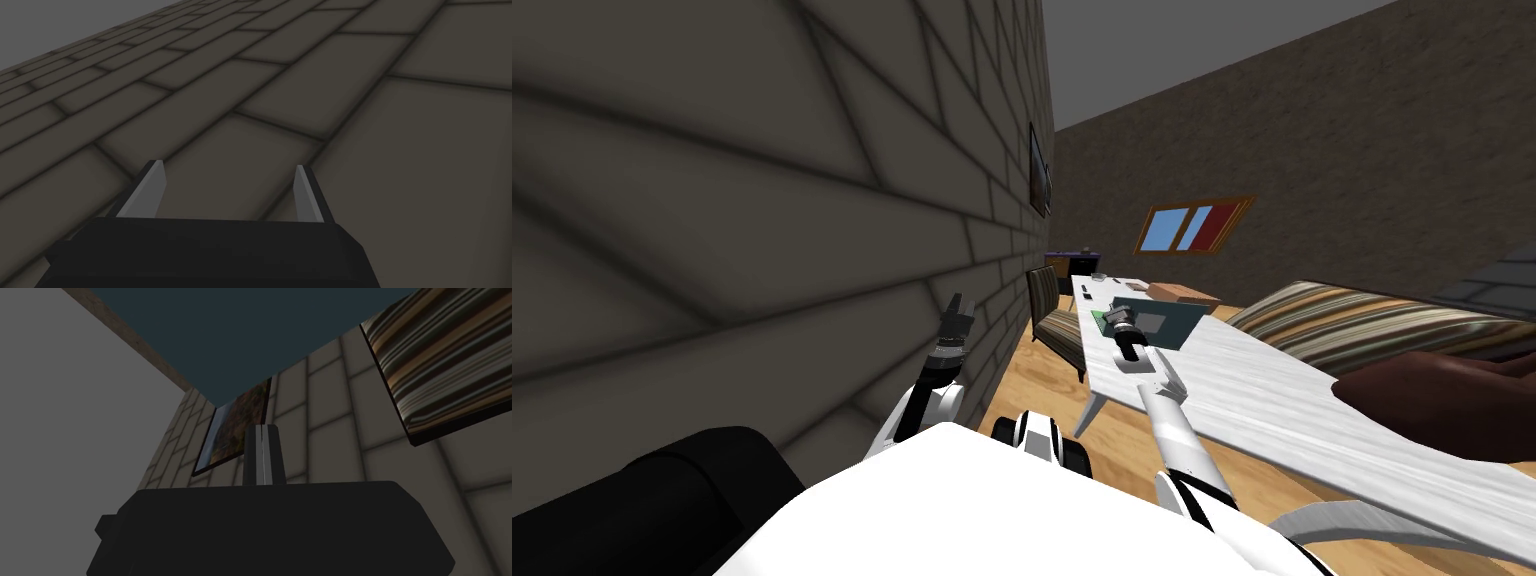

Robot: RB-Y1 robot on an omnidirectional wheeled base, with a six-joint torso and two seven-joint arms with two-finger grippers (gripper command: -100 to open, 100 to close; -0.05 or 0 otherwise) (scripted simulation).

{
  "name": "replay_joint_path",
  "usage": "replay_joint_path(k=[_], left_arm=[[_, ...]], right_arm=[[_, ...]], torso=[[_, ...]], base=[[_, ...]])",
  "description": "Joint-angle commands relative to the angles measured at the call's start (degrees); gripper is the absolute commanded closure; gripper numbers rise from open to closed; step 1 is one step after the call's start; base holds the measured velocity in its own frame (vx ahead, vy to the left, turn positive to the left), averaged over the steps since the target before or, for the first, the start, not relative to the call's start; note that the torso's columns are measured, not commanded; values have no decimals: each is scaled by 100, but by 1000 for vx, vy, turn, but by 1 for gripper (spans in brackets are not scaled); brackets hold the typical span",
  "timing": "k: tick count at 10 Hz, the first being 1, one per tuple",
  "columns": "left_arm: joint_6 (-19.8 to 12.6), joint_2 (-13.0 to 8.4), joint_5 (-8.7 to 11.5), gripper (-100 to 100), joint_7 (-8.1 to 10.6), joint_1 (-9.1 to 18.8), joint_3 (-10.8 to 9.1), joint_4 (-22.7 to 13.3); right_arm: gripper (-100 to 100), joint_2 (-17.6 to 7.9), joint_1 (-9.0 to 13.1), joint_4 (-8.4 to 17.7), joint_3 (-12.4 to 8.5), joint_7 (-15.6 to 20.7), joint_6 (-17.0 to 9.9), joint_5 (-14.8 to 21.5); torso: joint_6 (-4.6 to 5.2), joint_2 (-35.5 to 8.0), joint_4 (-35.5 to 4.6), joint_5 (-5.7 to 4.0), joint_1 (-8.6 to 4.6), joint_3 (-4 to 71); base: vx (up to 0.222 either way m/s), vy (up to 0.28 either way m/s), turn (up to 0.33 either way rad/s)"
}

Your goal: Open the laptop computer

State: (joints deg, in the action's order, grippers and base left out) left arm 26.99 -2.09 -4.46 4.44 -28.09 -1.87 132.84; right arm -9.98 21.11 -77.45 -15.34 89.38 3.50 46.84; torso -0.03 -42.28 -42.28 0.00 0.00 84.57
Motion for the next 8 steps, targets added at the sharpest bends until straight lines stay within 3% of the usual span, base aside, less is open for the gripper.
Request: replay_joint_path(k=[1, 2, 3, 8], left_arm=[[0, 0, 0, 0, 0, -1, 0, 0], [0, 0, 0, 0, 0, 0, 0, 0], [0, 0, 0, 0, 0, 0, 0, 0], [0, -1, 0, 0, 0, 1, -1, -1]], right_arm=[[100, -202, -275, -270, 472, -216, -154, -197], [100, -214, -234, -257, 393, -206, -173, -187], [-100, -372, -70, -155, 561, -299, -376, -218], [-100, -728, 319, 153, 909, -532, -817, -302]], torso=[[6, -1, -1, 1, 0, -1], [-1, -2, -1, 0, 0, -1], [1, -6, -2, -2, -8, -4], [2, 4, 2, 2, 7, 3]], base=[[38, 49, -83], [14, 19, -2], [-43, -45, 152], [-65, -94, 86]])
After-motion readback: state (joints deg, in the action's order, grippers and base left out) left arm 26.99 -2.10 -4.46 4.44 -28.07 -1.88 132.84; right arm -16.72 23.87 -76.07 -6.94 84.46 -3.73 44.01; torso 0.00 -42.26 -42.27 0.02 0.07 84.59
